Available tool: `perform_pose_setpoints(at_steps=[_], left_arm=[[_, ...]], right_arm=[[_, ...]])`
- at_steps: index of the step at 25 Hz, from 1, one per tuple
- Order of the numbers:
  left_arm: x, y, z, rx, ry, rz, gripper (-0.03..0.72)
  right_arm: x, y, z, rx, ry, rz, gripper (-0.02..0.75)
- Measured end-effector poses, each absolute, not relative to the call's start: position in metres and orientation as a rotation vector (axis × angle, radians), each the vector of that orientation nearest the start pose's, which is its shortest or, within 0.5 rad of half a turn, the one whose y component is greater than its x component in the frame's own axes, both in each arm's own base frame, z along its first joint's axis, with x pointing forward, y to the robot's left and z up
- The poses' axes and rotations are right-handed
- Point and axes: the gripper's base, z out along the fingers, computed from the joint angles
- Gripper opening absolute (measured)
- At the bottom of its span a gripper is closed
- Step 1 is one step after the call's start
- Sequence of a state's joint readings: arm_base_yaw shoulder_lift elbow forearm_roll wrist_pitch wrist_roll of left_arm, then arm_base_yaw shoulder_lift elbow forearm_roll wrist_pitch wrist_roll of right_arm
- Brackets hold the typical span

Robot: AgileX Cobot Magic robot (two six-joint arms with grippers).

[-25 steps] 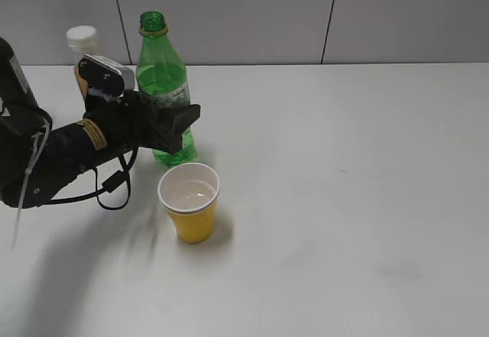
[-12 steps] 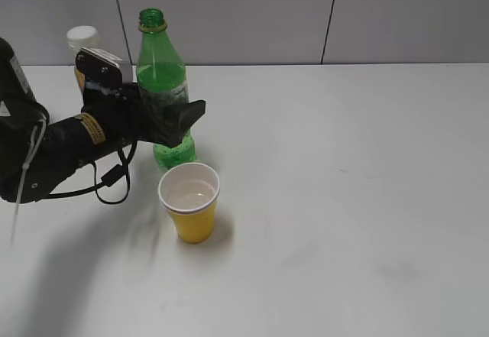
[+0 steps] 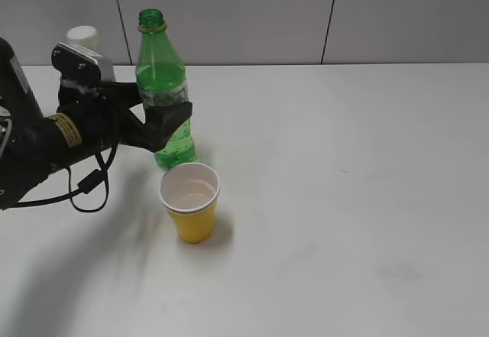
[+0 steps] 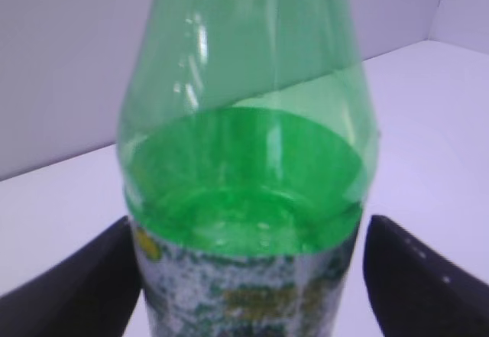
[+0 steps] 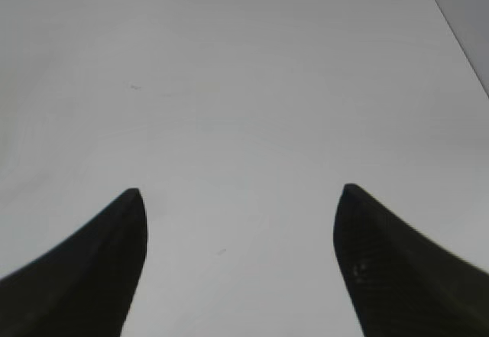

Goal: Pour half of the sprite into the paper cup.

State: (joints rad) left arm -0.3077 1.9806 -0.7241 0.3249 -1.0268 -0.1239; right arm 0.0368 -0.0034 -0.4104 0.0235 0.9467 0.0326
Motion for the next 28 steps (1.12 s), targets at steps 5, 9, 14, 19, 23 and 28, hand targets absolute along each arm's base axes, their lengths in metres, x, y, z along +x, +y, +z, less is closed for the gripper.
perform_pose_setpoints(at_steps=[5,9,14,19,23,28], left_arm=[[0.317,-0.119,0.130,0.509,1.700,-0.400,0.685],[0.309,-0.105,0.131,0.482,1.721,-0.374,0.681],[0.297,-0.089,0.143,0.454,1.746,-0.332,0.673],[0.290,-0.077,0.160,0.428,1.866,-0.240,0.662],[0.281,-0.069,0.176,0.408,1.951,-0.181,0.651],[0.269,-0.059,0.194,0.350,2.117,-0.106,0.642]], right_arm=[[0.009,0.002,0.261,-0.003,2.017,0.072,0.573],[0.009,0.002,0.261,-0.003,2.017,0.072,0.573],[0.009,0.002,0.261,-0.003,2.017,0.072,0.573],[0.009,0.002,0.261,-0.003,2.017,0.072,0.573],[0.009,0.002,0.261,-0.003,2.017,0.072,0.573],[0.009,0.002,0.261,-0.003,2.017,0.072,0.573]])
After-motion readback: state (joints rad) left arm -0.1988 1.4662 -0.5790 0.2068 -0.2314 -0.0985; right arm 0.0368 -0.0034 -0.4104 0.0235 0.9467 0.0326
